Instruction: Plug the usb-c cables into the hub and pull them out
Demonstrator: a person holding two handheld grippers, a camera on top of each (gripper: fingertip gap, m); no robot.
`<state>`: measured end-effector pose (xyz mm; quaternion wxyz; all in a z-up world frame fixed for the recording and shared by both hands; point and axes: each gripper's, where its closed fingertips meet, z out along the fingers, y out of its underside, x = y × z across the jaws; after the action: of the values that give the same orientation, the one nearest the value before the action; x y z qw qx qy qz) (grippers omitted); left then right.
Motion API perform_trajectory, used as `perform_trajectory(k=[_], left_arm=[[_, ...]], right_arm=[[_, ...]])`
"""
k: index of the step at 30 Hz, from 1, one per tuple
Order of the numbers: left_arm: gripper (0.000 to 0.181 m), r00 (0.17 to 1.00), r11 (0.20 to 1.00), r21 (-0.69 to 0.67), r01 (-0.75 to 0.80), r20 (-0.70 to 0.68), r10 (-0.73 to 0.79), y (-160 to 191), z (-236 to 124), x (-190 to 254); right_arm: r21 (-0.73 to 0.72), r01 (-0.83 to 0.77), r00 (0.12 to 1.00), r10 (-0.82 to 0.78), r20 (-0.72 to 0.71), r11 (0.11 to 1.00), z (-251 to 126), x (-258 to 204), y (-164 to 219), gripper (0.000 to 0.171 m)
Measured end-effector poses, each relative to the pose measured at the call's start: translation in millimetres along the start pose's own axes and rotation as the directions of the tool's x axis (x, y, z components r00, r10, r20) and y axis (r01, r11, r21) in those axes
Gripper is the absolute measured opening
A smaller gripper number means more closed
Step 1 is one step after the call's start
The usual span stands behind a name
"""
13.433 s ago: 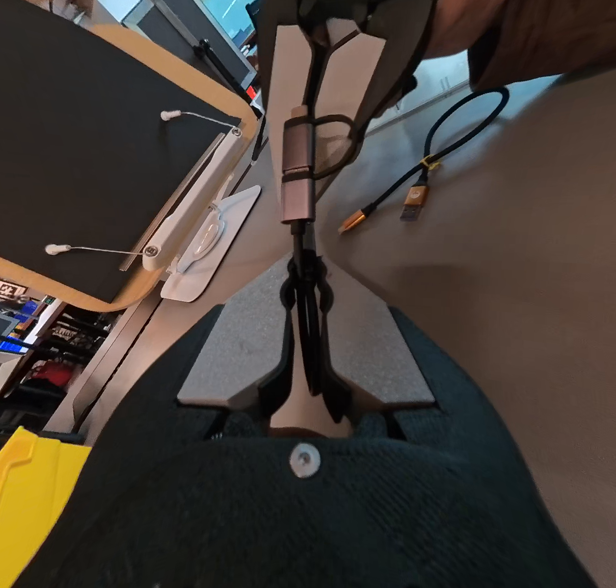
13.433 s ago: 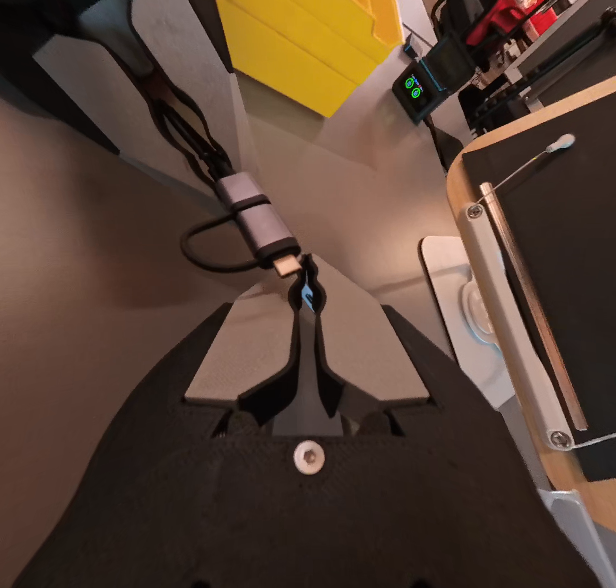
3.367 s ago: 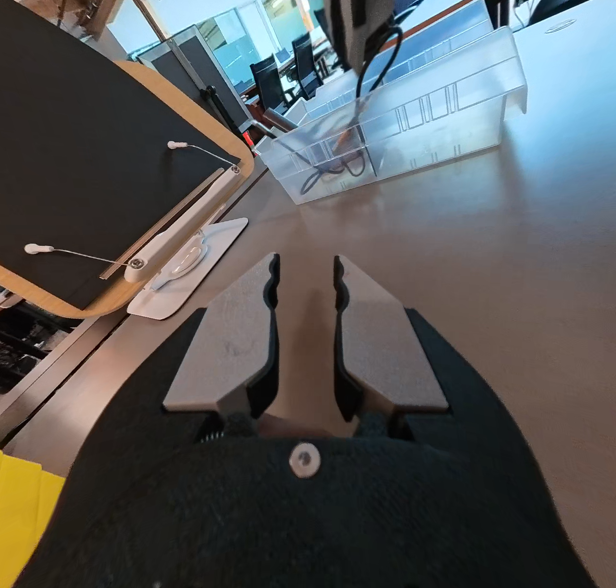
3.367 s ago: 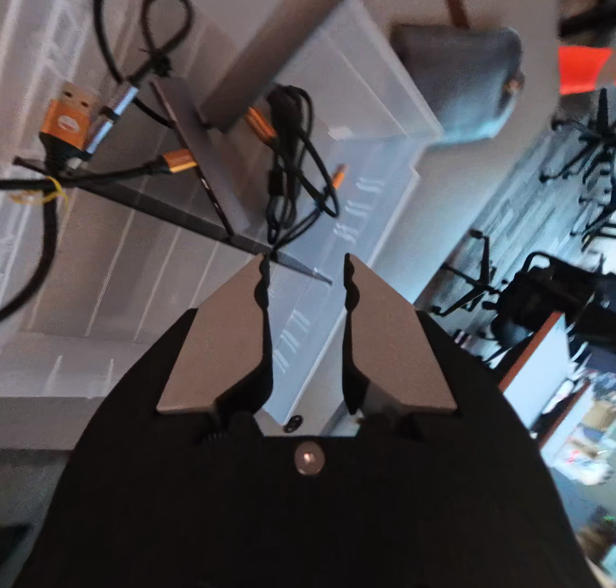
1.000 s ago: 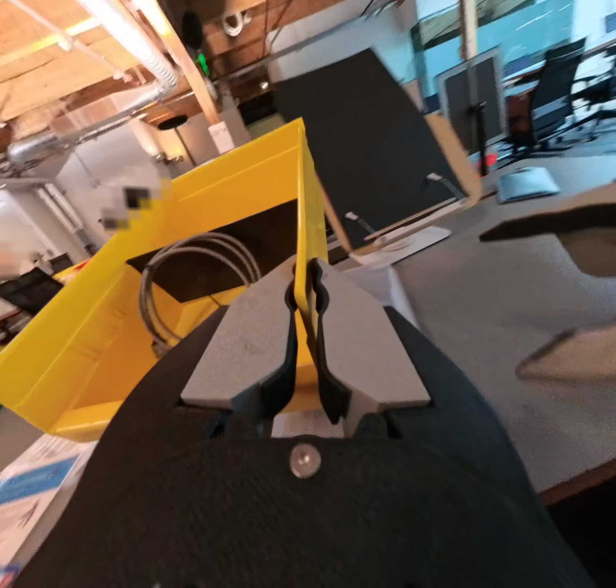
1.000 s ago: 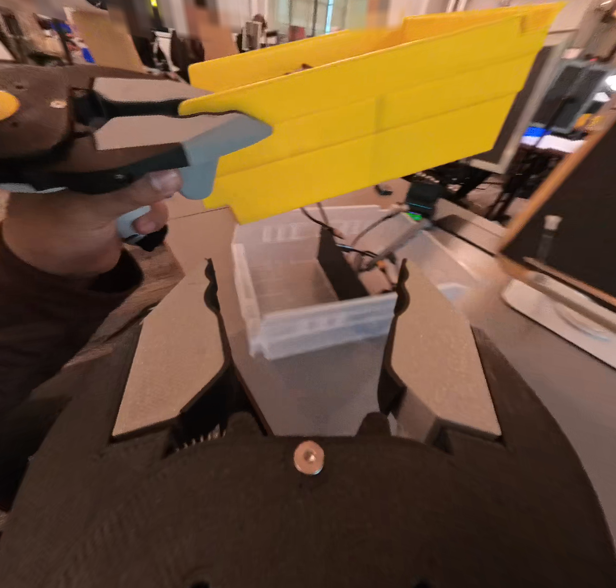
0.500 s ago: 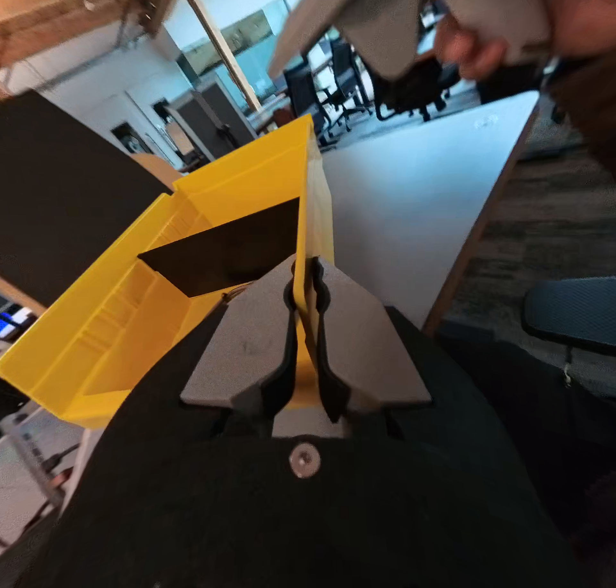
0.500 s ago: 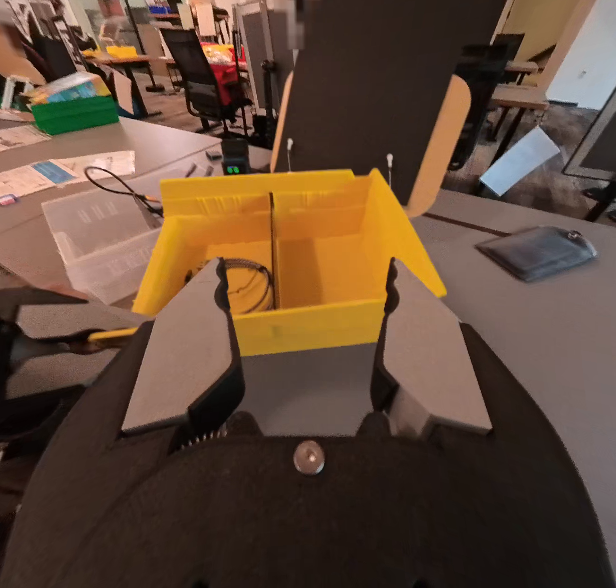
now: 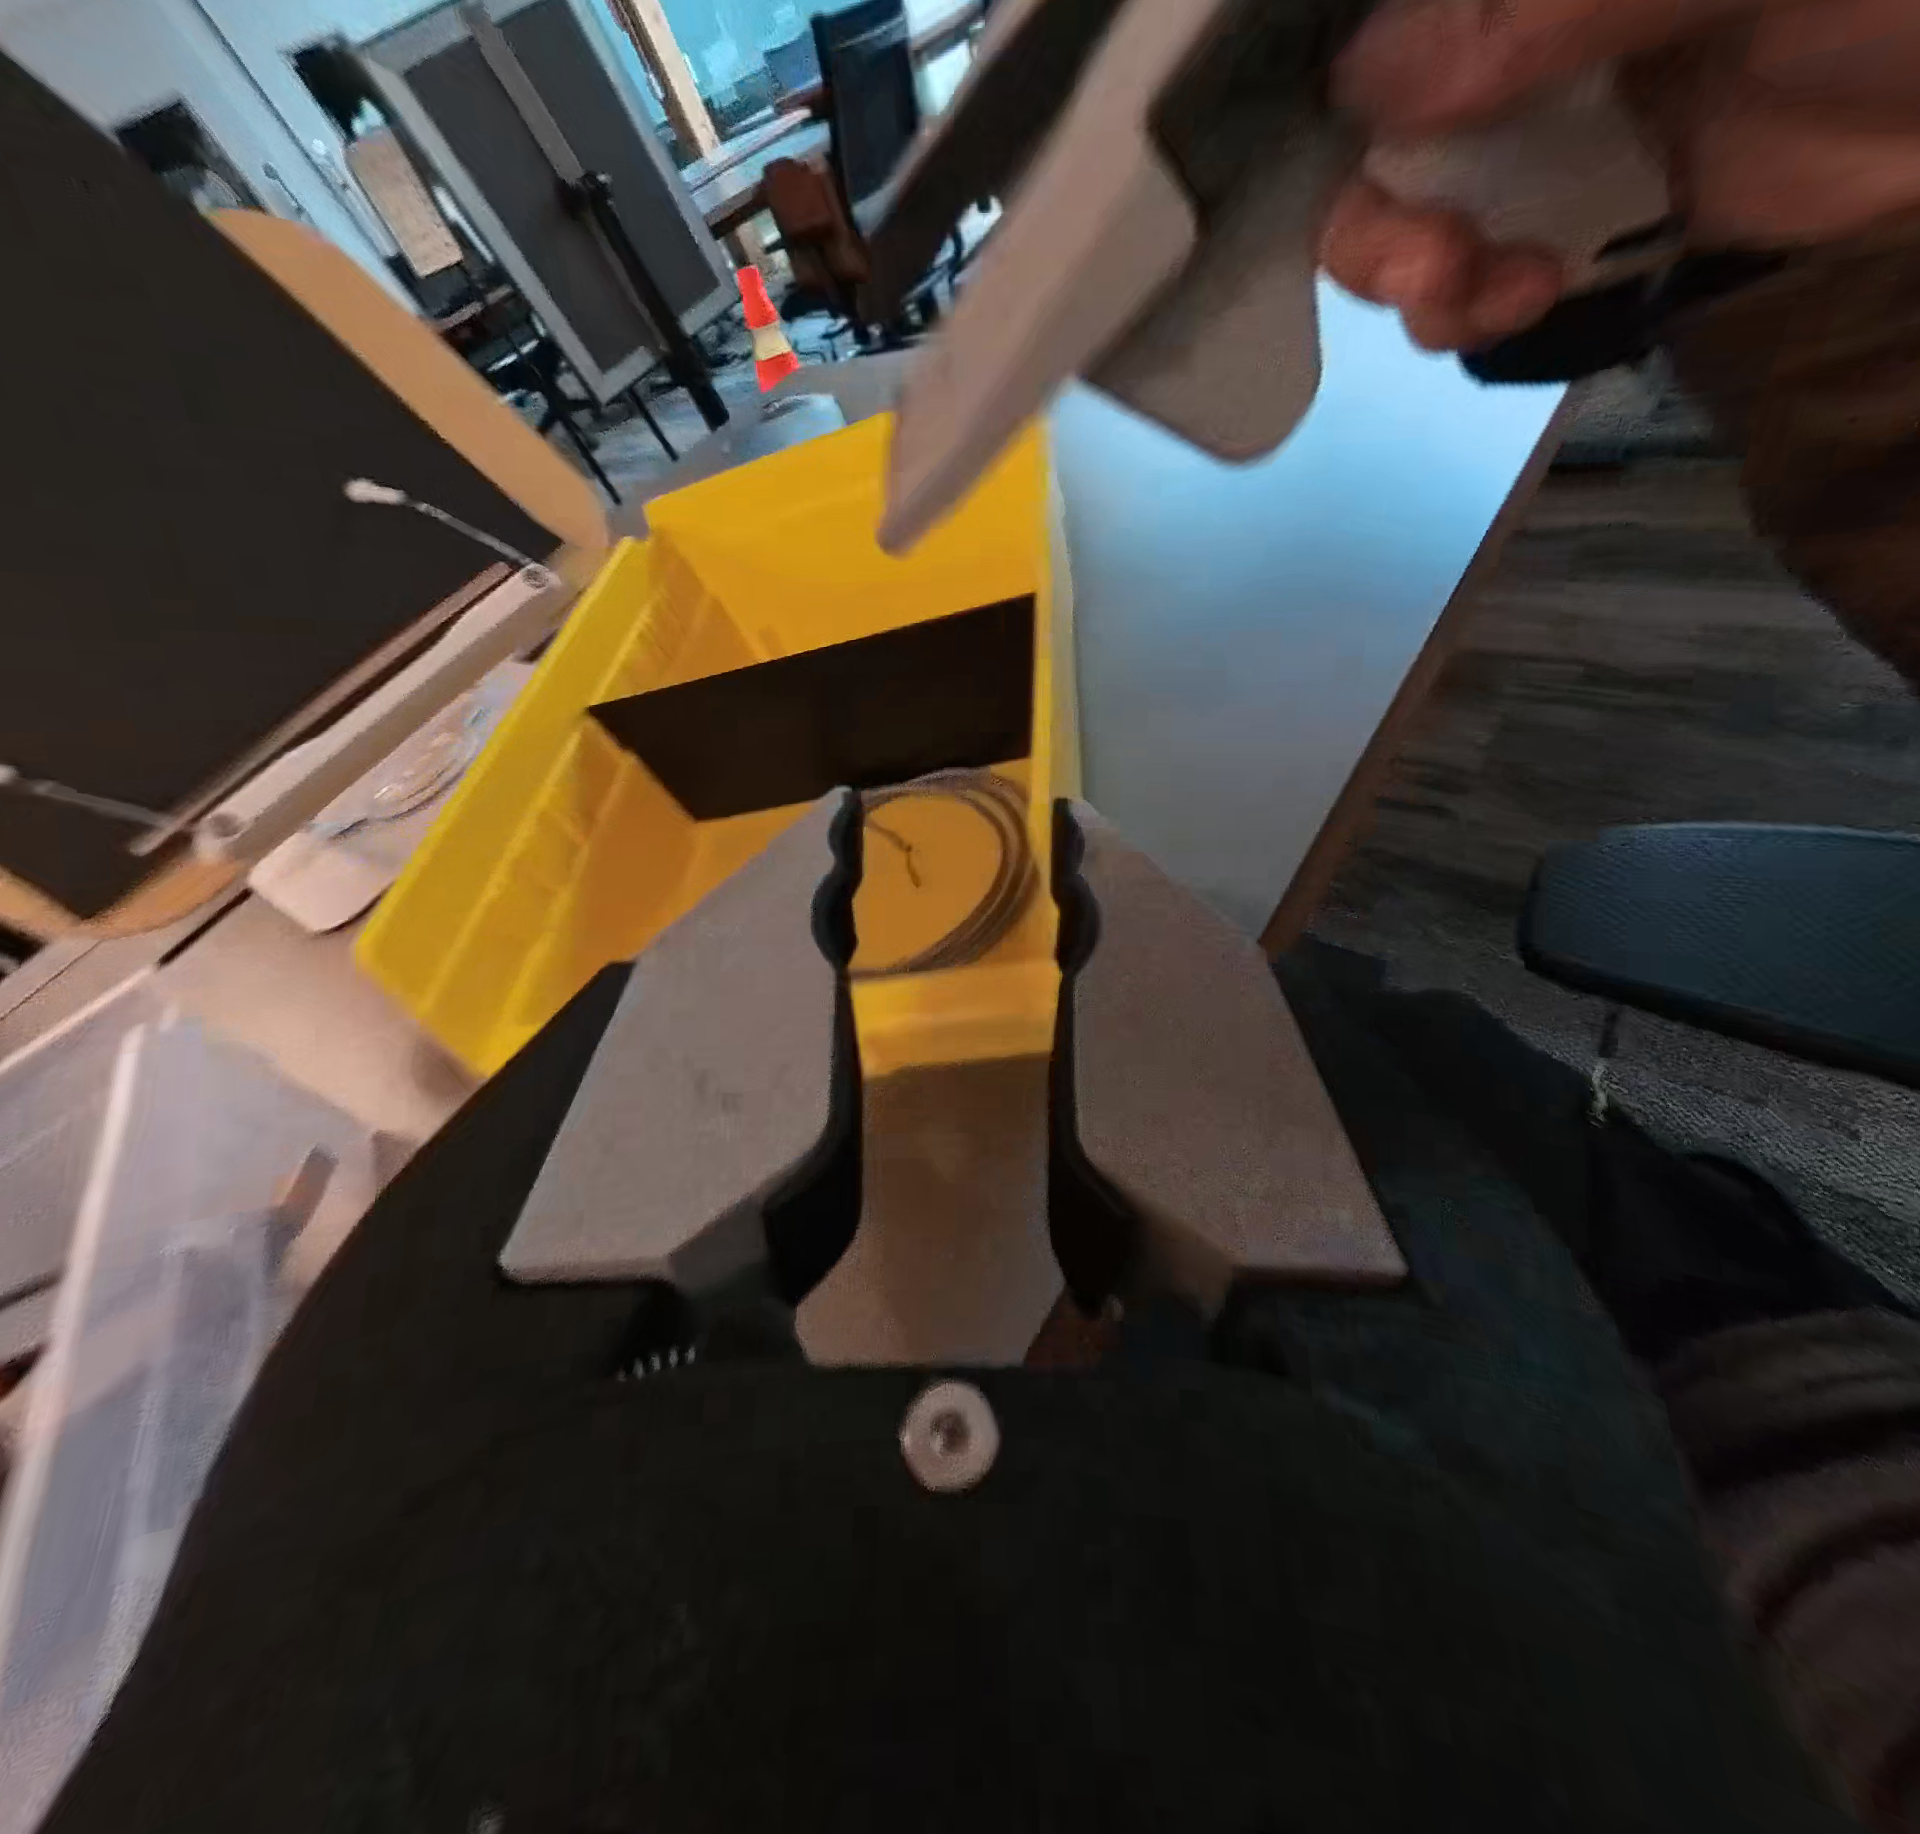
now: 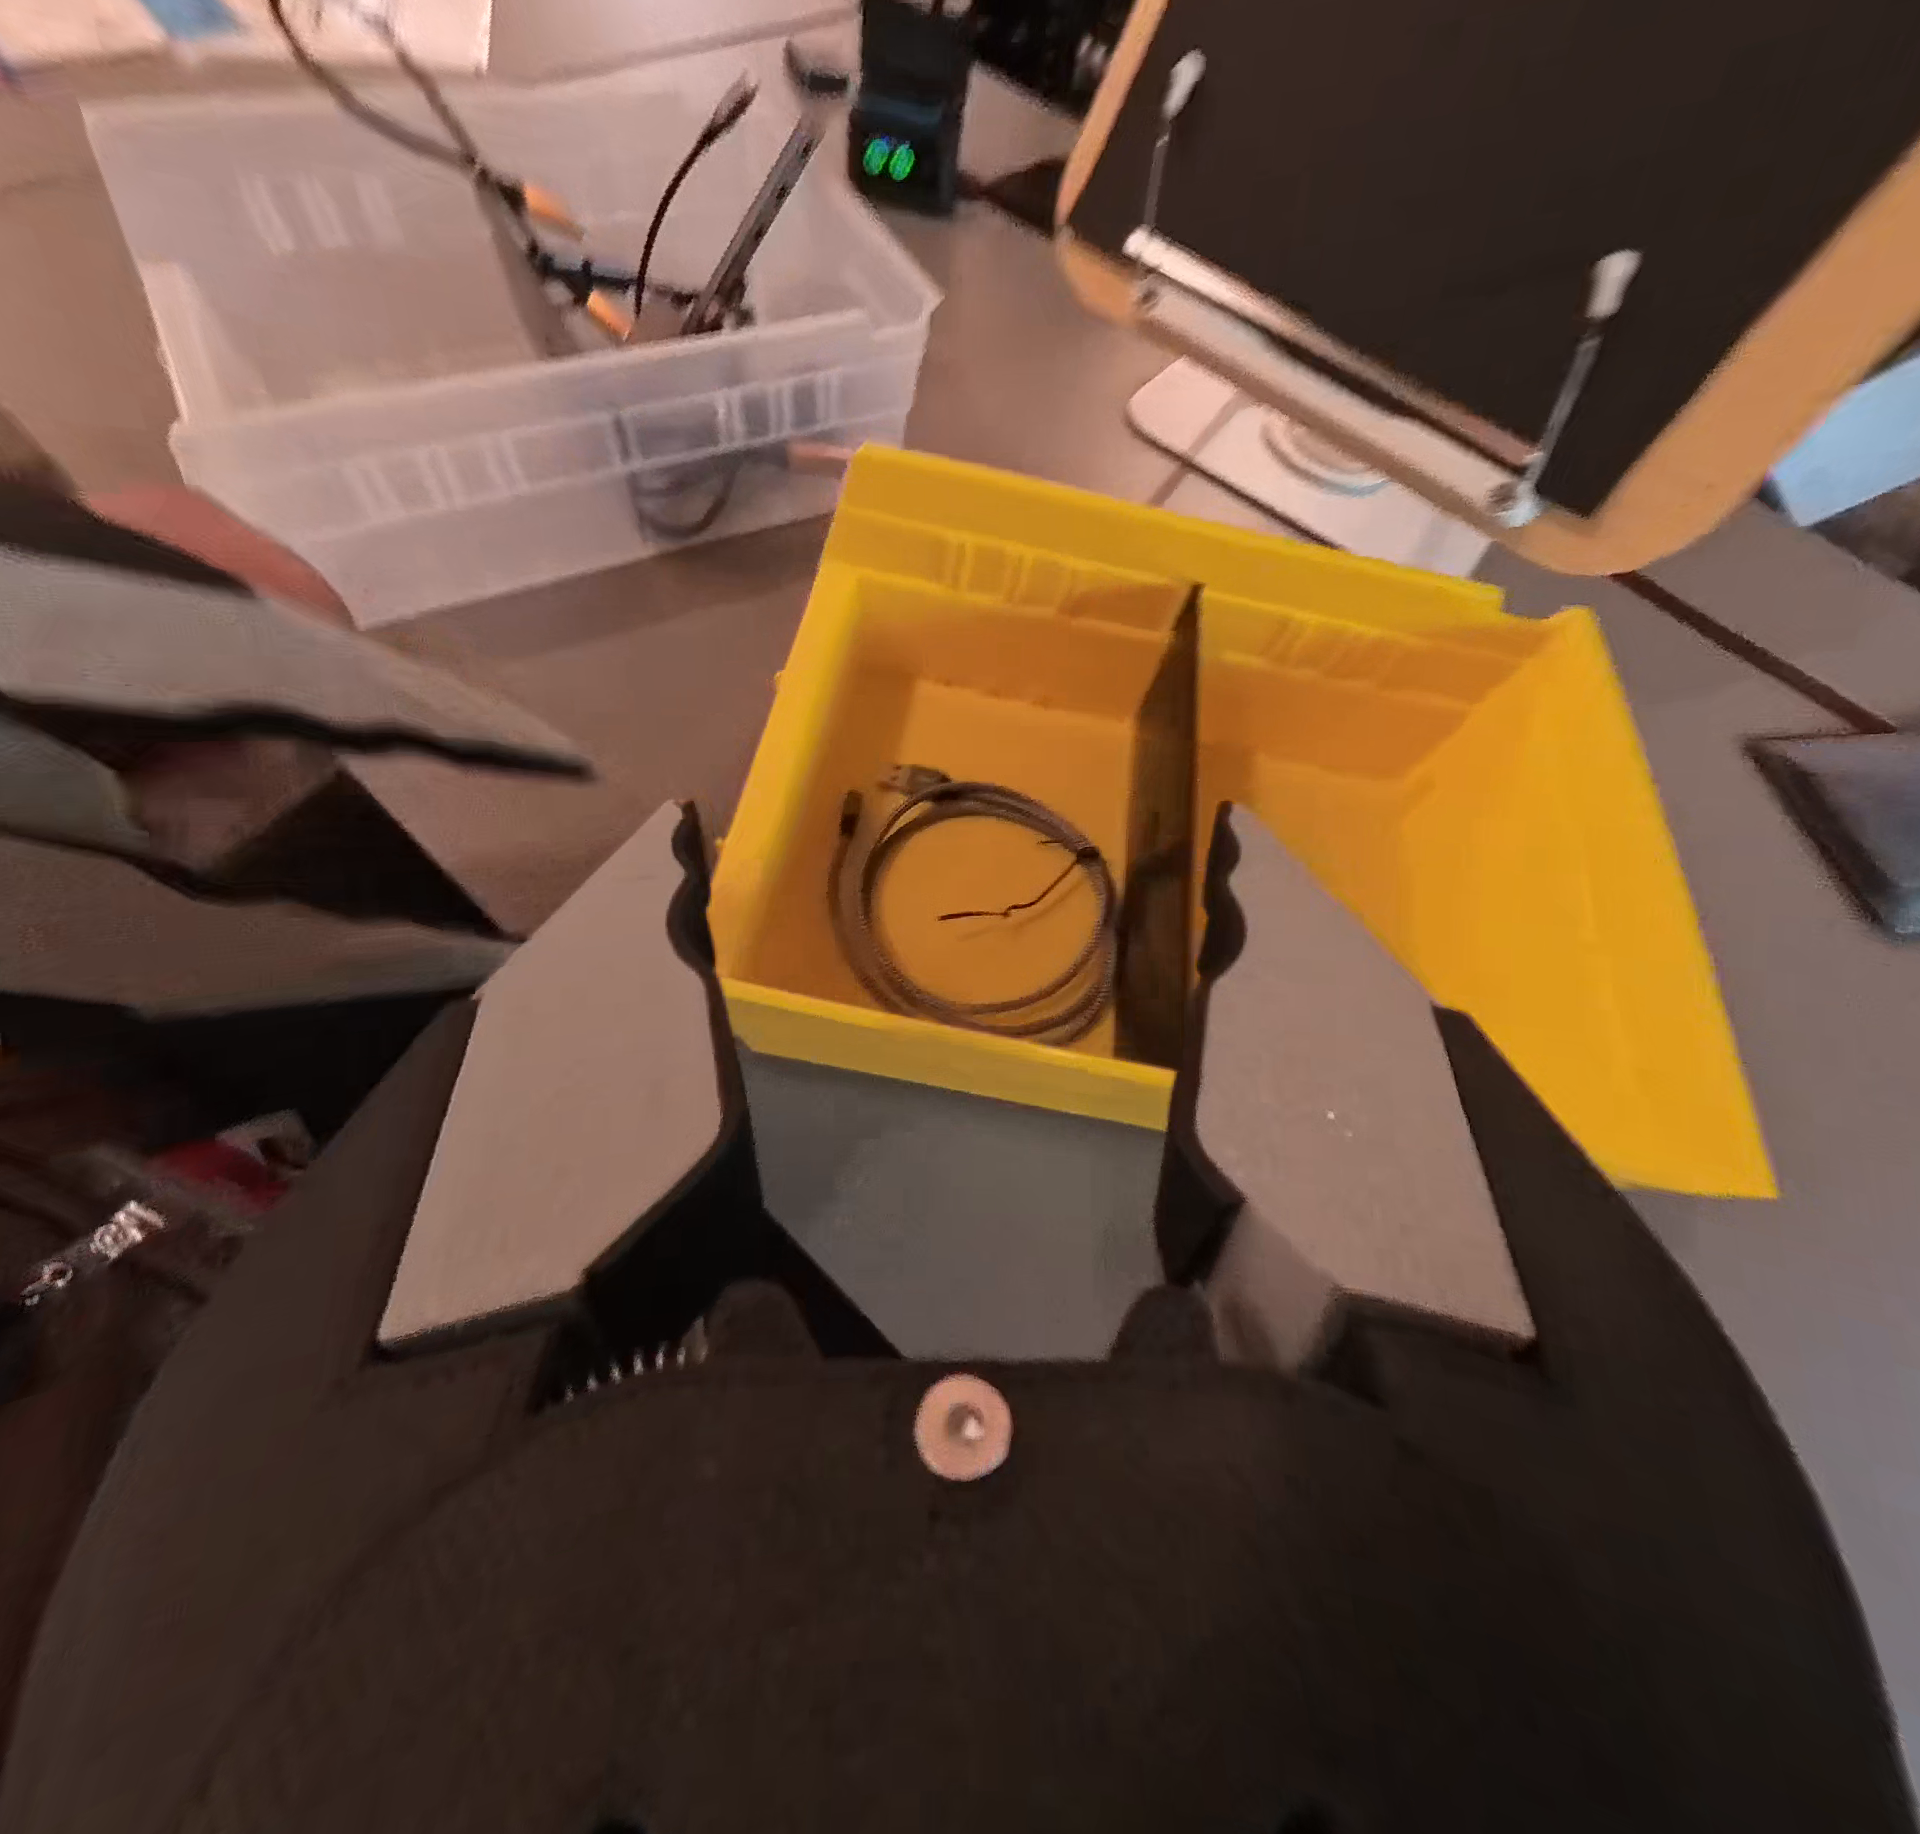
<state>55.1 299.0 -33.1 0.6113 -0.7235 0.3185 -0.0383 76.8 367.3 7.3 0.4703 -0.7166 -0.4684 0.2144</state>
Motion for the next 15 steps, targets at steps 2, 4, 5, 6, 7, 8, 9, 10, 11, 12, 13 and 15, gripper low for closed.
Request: perform_trajectory(k=[2,4,5,6,7,8,9,10,11,12,13,15], left_arm=[[0.042,0.999,0.999,-0.039,0.024,0.044,-0.022,10,-29,-21],[0.052,0.989,0.995,-0.083,0.059,0.141,-0.046,28,-54,-54],[0.054,0.979,0.992,-0.106,0.074,0.198,-0.052,39,-65,-71],[0.056,0.964,0.987,-0.138,0.086,0.26,-0.048,53,-74,-89],[0.058,0.947,0.977,-0.188,0.1,0.319,-0.035,70,-81,-105],[0.06,0.933,0.964,-0.24,0.114,0.359,-0.021,86,-88,-117],[0.062,0.923,0.954,-0.273,0.125,0.385,-0.011,100,-93,-125],[0.064,0.912,0.949,-0.287,0.127,0.411,0.002,110,-98,-133],[0.054,0.9,0.948,-0.293,0.126,0.436,0.015,119,-102,-140],[0.038,0.89,0.946,-0.298,0.13,0.456,0.021,128,-105,-147],[0.023,0.879,0.943,-0.301,0.142,0.476,0.02,137,-108,-153],[0.006,0.883,0.938,-0.283,0.201,0.466,-0.049,153,-111,-156]], right_arm=[[-0.055,0.045,0.999,-0.043,0.028,0.998,20,-20,5,0.096],[-0.079,0.107,0.993,-0.102,0.057,0.991,38,-45,4,0.096],[-0.085,0.146,0.987,-0.14,0.076,0.986,45,-59,4,0.096],[-0.102,0.191,0.978,-0.182,0.098,0.976,52,-73,6,0.096],[-0.133,0.238,0.968,-0.224,0.113,0.962,58,-84,12,0.097],[-0.177,0.285,0.957,-0.268,0.111,0.942,63,-88,21,0.097],[-0.234,0.329,0.944,-0.315,0.096,0.915,66,-86,31,0.094],[-0.298,0.365,0.93,-0.359,0.079,0.882,67,-78,44,0.091],[-0.367,0.381,0.92,-0.385,0.065,0.848,66,-65,58,0.088],[-0.433,0.367,0.922,-0.383,0.053,0.823,63,-50,72,0.085],[-0.457,0.32,0.942,-0.331,0.058,0.83,58,-40,80,0.082],[-0.503,0.198,0.979,-0.192,0.066,0.841,40,-18,94,0.097]])
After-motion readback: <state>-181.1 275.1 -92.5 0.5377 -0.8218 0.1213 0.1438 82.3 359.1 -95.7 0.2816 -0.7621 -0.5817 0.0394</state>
